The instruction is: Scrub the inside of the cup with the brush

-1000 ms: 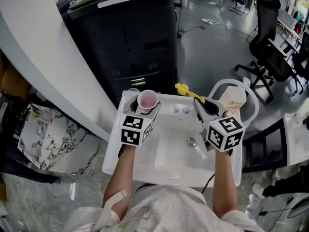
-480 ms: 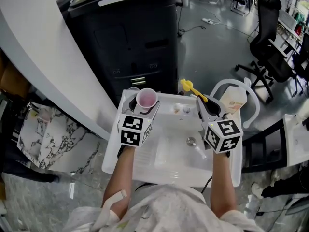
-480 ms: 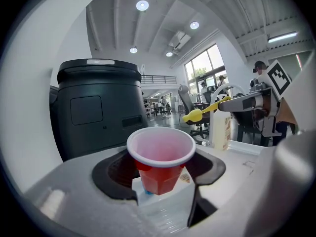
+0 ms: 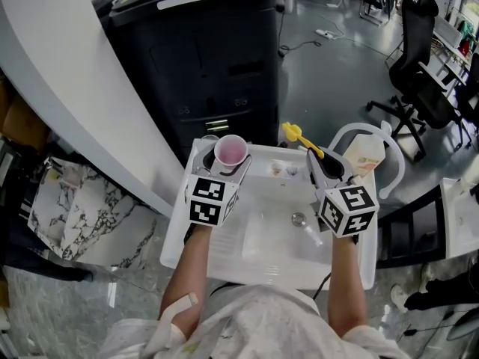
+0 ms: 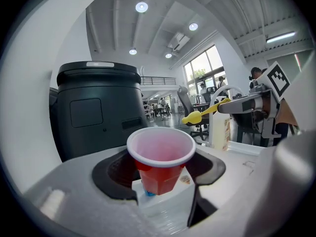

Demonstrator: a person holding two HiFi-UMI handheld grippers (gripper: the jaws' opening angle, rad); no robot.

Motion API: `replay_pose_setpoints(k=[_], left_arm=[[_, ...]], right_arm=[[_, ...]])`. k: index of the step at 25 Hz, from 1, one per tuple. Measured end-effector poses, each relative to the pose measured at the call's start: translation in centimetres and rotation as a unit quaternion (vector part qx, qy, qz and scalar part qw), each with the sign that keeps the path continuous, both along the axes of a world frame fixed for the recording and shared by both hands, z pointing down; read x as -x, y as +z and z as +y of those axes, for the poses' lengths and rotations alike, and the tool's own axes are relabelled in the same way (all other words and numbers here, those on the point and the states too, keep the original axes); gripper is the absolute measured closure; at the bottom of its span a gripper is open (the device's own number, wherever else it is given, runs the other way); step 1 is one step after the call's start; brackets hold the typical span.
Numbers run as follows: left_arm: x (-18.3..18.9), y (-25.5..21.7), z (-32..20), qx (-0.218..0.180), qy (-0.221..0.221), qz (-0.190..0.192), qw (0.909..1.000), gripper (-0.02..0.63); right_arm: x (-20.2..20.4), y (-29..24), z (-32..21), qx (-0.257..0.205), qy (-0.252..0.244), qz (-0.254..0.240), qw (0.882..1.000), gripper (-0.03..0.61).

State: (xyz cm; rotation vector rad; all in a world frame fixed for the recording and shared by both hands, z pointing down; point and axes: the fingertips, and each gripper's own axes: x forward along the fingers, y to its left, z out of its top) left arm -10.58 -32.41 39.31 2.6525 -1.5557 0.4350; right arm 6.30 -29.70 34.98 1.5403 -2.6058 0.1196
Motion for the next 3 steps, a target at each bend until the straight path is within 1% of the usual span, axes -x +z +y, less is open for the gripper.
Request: replay_pose_setpoints(k=[3], left_arm=[[0.08, -0.22, -0.01, -0.002, 0.0, 0.001, 1.0, 0.31]], right_arm=[[0.13, -0.14, -0.02, -0.002, -0.001, 0.001, 1.0, 0.545]])
